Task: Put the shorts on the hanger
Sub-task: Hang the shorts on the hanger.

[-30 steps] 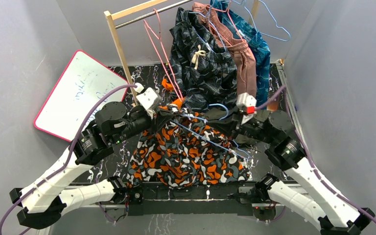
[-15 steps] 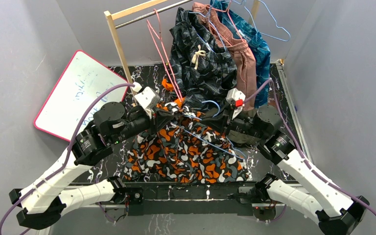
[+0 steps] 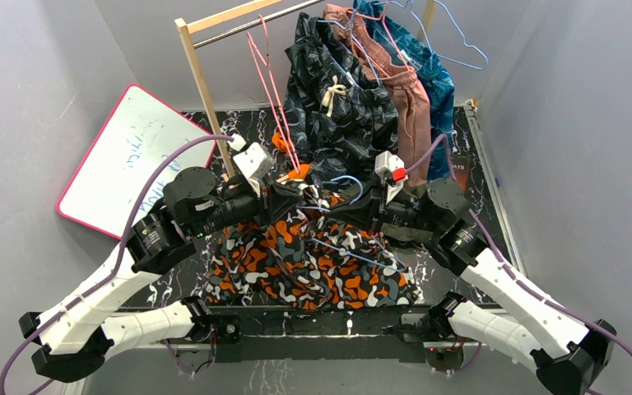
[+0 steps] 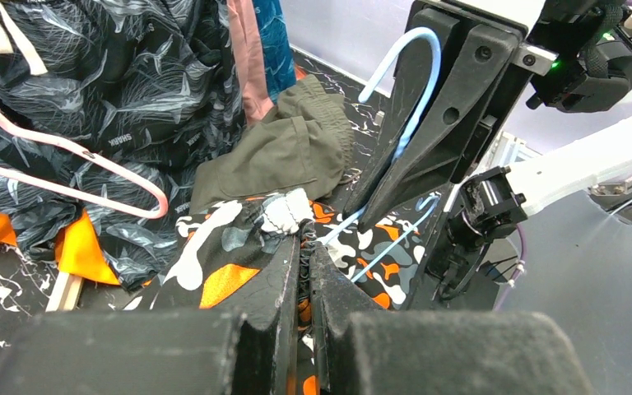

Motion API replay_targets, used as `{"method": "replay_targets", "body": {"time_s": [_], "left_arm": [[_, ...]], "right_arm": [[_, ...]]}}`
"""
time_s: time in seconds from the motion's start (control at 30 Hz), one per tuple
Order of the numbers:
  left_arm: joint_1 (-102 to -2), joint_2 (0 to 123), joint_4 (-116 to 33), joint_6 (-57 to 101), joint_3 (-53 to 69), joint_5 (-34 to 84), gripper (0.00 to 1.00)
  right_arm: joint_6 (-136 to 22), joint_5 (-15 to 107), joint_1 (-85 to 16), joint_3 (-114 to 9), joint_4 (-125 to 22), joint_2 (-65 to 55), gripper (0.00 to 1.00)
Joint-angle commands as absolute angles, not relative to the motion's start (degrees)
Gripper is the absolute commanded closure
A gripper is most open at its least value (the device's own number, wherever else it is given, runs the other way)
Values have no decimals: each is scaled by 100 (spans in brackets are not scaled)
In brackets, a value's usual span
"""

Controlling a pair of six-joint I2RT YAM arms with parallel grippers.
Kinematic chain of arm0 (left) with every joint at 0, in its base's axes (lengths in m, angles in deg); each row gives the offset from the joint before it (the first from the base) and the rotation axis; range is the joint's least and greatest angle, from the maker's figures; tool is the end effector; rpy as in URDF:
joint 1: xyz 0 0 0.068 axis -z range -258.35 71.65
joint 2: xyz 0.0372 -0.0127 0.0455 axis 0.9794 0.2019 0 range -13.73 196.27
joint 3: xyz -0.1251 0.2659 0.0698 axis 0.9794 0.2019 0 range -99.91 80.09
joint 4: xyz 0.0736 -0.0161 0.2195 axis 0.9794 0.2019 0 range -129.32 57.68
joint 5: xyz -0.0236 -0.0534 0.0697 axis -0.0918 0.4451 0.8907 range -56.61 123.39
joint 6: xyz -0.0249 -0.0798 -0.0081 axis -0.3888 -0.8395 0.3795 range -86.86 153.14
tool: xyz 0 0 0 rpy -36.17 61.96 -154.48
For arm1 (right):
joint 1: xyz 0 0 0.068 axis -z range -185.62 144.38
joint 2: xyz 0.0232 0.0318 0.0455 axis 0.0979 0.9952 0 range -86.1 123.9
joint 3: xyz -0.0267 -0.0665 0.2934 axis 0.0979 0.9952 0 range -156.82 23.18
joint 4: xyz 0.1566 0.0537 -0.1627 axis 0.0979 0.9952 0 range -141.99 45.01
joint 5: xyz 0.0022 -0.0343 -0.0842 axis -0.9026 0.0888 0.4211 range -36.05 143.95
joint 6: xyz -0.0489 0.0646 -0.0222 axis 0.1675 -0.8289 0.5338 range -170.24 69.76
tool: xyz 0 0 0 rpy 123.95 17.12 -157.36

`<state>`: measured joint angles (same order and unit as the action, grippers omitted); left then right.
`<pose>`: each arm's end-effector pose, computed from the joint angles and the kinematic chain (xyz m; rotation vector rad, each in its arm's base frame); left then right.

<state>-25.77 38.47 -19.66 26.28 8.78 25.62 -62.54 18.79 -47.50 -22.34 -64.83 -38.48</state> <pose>0.0945 -0.1400 0.4710 0.7446 1.4799 -0.9089 0.0976 0.1444 0.4078 -0.8939 1.2425 1.1894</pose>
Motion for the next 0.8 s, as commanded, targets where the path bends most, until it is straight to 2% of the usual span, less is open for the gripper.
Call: {"method": "replay_targets", "body": {"time_s": [0.0, 0.13, 0.27, 0.37, 0.53, 0.63, 0.67, 0.73, 0.77], "left_arm": [[-2605, 3827, -2258, 2527, 751, 2376, 100], [-2602, 3890, -2335, 2492, 714, 2260, 100], [-2604, 3906, -2383, 2463, 778, 2179, 100], [-2603, 3954, -2447, 2394, 807, 1986, 100], [-2600, 4102, -2544, 2334, 797, 1871, 100], [-2604, 4161, -2682, 2291, 760, 1847, 100], [-2601, 4176, -2711, 2281, 758, 1845, 95], [-2601, 4179, -2734, 2260, 777, 1897, 77], [-2604, 4167, -2737, 2259, 802, 1913, 74]], "right_arm": [[-6656, 1768, -4829, -2581, -7323, -4183, 100], [-6798, 2230, -4837, -2623, -7780, -4497, 100], [-6832, 1921, -4840, -2464, -7311, -4265, 100], [-7071, 1672, -4836, -2412, -7454, -4219, 100], [-7338, 1921, -4841, -2618, -8059, -4547, 100], [-7329, 1851, -4841, -2643, -7828, -4449, 100], [-7361, 1825, -4841, -2566, -7816, -4431, 100], [-7518, 1856, -4838, -2361, -8030, -4493, 100], [-7551, 1922, -4836, -2297, -8075, -4555, 100]]}}
